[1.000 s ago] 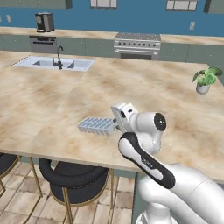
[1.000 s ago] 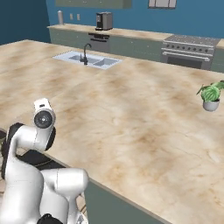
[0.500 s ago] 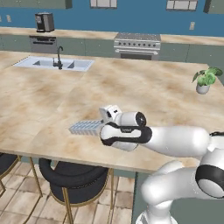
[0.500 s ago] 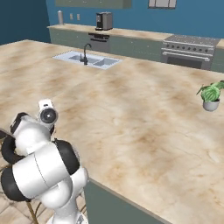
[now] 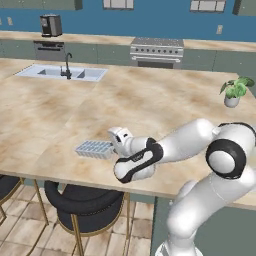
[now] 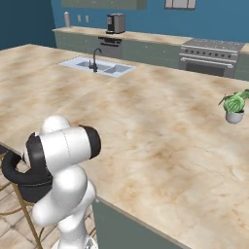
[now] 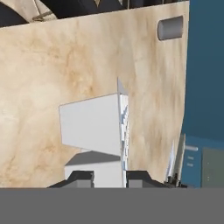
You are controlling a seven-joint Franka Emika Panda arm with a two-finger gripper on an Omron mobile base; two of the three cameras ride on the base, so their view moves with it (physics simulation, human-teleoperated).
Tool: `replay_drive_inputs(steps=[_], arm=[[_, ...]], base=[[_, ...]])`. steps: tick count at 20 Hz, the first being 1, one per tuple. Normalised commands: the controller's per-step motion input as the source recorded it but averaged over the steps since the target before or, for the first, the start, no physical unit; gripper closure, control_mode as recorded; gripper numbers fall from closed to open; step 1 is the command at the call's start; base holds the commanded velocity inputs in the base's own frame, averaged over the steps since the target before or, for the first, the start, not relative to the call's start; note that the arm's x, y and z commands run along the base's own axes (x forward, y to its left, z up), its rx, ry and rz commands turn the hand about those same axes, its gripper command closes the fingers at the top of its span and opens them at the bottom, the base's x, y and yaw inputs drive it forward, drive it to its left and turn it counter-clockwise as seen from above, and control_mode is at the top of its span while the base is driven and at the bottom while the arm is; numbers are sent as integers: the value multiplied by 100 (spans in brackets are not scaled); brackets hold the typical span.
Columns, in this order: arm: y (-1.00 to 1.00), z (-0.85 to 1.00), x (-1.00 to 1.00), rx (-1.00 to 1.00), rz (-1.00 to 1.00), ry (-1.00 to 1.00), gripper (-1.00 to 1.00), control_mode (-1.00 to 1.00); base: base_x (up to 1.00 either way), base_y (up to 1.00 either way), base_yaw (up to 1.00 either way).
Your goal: Open the freezer door, pick up the ice cube tray from the freezer, and place it on the dining counter.
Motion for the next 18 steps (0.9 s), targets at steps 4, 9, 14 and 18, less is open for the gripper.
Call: replay_drive_inputs(steps=[4, 9, 14, 18], arm=[[4, -20, 31, 0, 0, 3, 100, -100], [0, 0, 40, 0, 0, 23, 100, -100], [13, 0, 40, 0, 0, 33, 100, -100], [33, 0, 50, -2, 0, 32, 100, -100]], base=[[0, 0, 0], [0, 0, 0], [0, 0, 0], [0, 0, 0]])
